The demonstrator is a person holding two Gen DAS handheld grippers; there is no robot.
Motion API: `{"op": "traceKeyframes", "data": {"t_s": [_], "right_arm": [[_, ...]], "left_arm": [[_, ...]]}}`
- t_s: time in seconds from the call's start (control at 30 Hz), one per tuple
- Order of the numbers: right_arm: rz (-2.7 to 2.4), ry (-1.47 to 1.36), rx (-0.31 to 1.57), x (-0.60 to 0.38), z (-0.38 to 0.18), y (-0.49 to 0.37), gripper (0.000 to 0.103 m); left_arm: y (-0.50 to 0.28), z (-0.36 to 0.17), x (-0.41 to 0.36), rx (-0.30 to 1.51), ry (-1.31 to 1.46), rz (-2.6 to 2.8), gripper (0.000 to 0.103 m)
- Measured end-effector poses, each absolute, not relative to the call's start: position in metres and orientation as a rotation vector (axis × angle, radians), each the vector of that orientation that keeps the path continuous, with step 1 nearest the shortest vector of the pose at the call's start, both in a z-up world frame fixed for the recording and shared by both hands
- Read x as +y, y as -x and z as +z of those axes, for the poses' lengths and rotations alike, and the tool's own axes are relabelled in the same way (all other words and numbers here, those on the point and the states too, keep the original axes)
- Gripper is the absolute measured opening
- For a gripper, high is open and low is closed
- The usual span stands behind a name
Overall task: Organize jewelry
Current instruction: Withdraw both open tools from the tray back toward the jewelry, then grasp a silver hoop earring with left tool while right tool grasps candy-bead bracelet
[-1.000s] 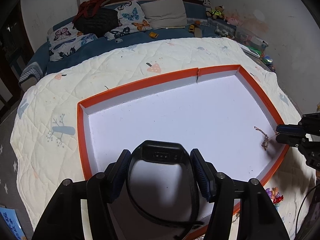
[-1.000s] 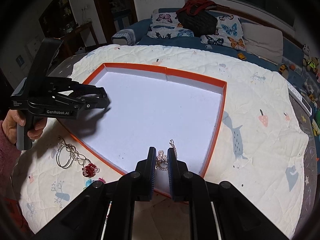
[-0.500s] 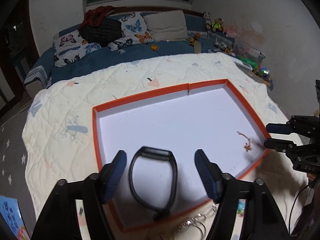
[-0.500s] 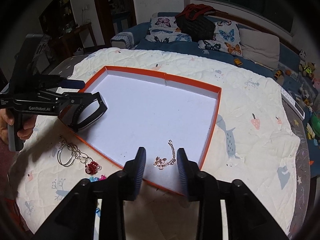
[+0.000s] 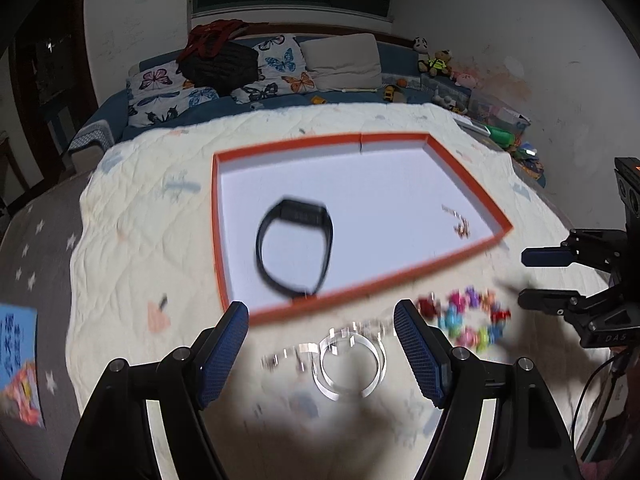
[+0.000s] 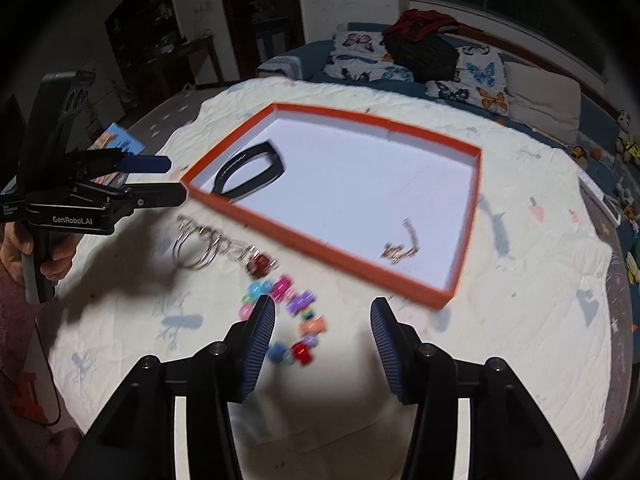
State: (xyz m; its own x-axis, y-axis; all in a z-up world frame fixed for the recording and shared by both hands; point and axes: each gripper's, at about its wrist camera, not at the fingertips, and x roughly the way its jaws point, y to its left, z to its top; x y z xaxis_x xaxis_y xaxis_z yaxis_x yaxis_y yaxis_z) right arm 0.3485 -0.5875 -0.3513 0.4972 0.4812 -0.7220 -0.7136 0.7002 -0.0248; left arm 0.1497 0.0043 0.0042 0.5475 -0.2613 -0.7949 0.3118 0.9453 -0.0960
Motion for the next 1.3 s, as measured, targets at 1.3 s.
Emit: {"op": "traceKeyframes", "data": {"t_s": [1.3], "right_arm": [[0.782, 0.466, 0.742, -0.558, -0.390, -0.346, 0.068]], "left_arm": [[-0.143, -0.053, -0.013, 0.987, -0.004, -0.288, 0.064]]}}
